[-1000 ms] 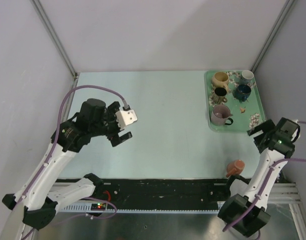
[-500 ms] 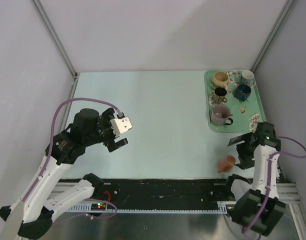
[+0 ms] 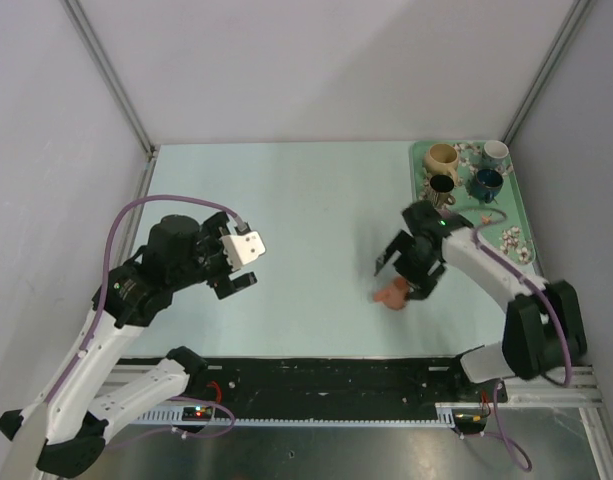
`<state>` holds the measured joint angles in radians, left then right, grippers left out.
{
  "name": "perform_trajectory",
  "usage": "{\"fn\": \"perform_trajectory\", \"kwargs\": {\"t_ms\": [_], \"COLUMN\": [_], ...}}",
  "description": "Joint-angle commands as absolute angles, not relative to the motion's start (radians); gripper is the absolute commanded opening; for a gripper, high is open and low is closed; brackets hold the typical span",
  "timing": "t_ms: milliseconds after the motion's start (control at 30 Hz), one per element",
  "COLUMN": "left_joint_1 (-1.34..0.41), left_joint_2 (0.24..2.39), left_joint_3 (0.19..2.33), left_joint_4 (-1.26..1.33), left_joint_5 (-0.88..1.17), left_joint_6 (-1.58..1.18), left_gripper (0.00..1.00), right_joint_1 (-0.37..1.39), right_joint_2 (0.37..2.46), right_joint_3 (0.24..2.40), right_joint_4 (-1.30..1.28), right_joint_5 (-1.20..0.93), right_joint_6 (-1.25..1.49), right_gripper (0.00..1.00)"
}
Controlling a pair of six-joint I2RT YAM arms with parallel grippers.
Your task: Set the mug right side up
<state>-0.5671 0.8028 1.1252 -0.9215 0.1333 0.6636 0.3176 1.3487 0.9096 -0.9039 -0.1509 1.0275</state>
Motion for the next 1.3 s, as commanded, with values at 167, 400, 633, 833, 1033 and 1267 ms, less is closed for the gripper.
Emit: {"fn": "perform_trajectory", "kwargs": {"t_ms": [167,400,633,833,1033,1267], "left_joint_1": [-0.569,-0.568,-0.568,-0.563,-0.561,-0.561], "left_joint_2": [0.804,0.803,0.786,0.775,0.784,0.787], "left_joint_3": [1.131,1.134,1.147,1.141,1.146,1.142], "left_joint_4": [-0.886,-0.886,-0.888,-0.888,-0.888,-0.888], "left_joint_5": [0.106,0.09,0.049,0.037,0.049,0.044], "left_joint_6": [0.684,0.707,0.705,0.705,0.71,0.715], "left_gripper": [1.0,1.0,1.0,1.0,0.99,0.98], "right_joint_1": [0.665,0.914,0.89,0.872,0.837,0.836], "right_joint_2": [1.689,1.803,1.914,2.003,2.067,2.07], "right_joint_3": [1.436,1.715,1.721,1.72,1.696,1.63], "right_joint_4": [-1.268,-1.451,-1.301,-1.277,-1.227,-1.2], "right_joint_5": [0.186,0.339,0.242,0.264,0.251,0.224], "right_joint_6": [0.668,0.159,-0.312,-0.434,-0.477,-0.502], "right_gripper": [0.99,0.99,0.96,0.95,0.83,0.61]}}
